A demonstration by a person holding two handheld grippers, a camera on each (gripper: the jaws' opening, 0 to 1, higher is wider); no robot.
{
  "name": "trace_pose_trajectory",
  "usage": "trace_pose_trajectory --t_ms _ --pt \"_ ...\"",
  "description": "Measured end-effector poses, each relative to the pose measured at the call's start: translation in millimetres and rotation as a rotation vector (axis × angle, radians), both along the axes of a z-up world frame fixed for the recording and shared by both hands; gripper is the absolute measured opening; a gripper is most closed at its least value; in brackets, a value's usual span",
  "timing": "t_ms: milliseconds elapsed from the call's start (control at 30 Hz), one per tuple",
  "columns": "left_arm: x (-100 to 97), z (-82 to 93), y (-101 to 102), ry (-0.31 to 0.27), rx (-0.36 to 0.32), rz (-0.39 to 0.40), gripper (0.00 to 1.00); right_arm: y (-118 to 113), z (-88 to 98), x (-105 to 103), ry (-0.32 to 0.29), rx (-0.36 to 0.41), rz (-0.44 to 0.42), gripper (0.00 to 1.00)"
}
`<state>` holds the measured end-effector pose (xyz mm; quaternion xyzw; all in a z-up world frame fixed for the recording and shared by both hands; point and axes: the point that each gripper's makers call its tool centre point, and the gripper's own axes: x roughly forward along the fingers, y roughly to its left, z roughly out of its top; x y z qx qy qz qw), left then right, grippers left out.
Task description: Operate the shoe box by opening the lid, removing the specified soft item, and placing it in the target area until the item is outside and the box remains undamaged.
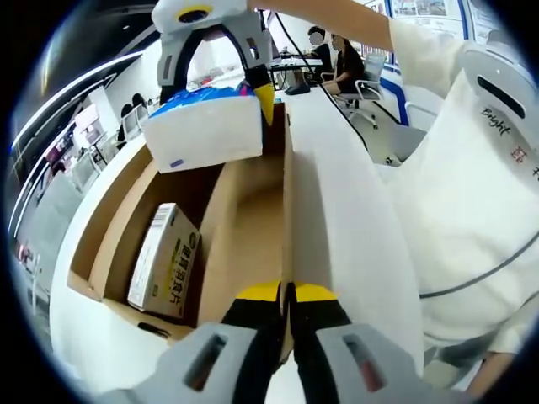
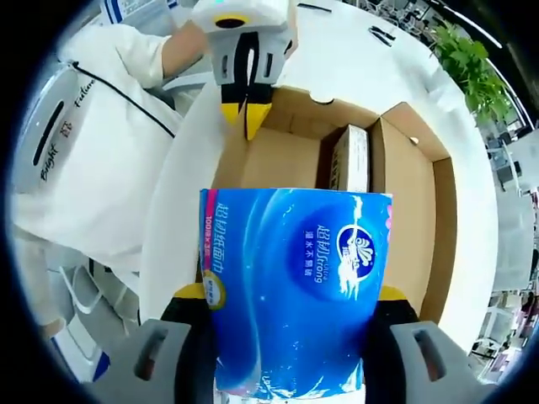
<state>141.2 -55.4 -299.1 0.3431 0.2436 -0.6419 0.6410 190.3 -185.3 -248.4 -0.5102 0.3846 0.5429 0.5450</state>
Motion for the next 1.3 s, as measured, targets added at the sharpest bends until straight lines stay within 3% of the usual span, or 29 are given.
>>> trace_pose_trajectory --t_ms 500,1300 --pt "0.2 0.4 0.2 0.0 -0.004 0.0 0.02 -21.2 6.4 1.4 -0.014 -0.015 -0.009 0.69" --pt "-0.1 -0.1 -0.2 -0.002 0.001 0.001 0.02 -107.7 21.7 3.8 -0.062 -0.032 -0.134 0.69"
